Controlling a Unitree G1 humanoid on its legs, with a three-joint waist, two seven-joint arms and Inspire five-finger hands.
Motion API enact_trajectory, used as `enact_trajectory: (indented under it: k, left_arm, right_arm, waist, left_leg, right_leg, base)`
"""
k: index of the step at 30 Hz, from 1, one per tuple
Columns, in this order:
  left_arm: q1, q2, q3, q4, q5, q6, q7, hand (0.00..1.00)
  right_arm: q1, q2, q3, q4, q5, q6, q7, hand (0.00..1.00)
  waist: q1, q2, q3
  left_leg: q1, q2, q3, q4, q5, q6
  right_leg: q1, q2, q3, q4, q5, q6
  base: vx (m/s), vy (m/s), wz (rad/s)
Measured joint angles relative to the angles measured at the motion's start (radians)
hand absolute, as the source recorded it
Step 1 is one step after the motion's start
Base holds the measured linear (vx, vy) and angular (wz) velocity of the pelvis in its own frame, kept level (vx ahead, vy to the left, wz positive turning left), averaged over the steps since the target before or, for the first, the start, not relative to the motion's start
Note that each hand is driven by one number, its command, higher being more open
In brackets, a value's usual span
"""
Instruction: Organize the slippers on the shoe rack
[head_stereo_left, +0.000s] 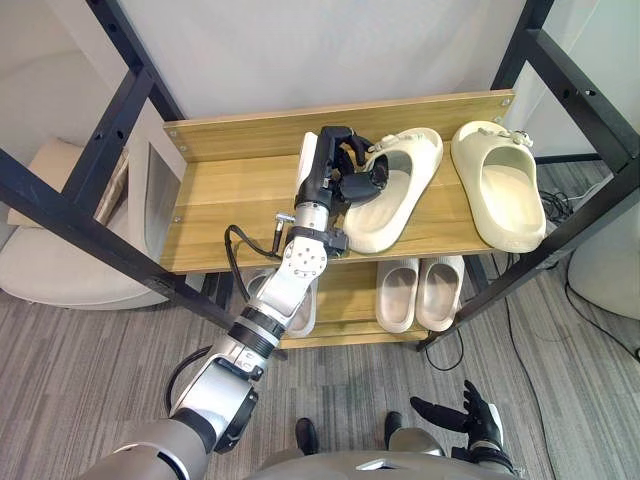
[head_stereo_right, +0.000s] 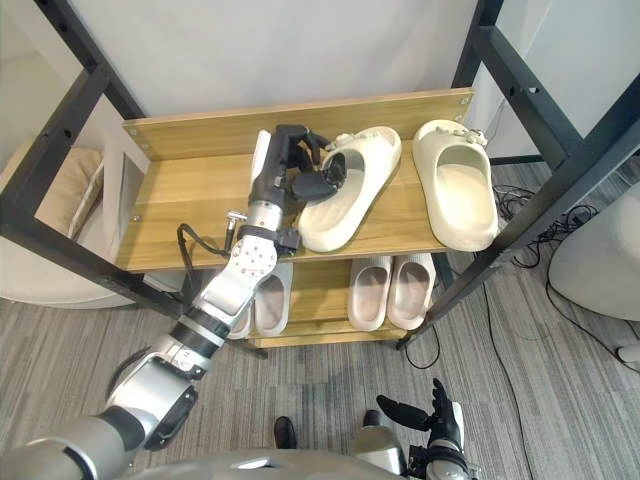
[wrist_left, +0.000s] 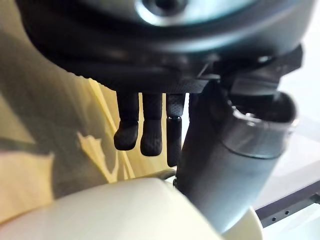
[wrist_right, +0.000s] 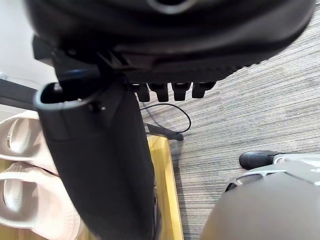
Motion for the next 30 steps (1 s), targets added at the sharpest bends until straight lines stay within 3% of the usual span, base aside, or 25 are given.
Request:
enact_trajectory:
  k: [30]
  left_arm:
    - [0.008,0.004,-0.026,-0.031,-0.228,-0.014,-0.053,1.0]
  right_arm:
    - [-0.017,0.002,0.003,0.029,0.0,0.003,0.002,1.0]
  waist:
    - [0.004,-0.013,0.008]
  left_leg:
    - [0.007,-0.006,-0.022,-0.004,0.001,0.001]
  right_leg:
    - [0.031,-0.002,-0.026,-0.028,0.013,0.006]
  base:
    - [0.0,0.002,0.01]
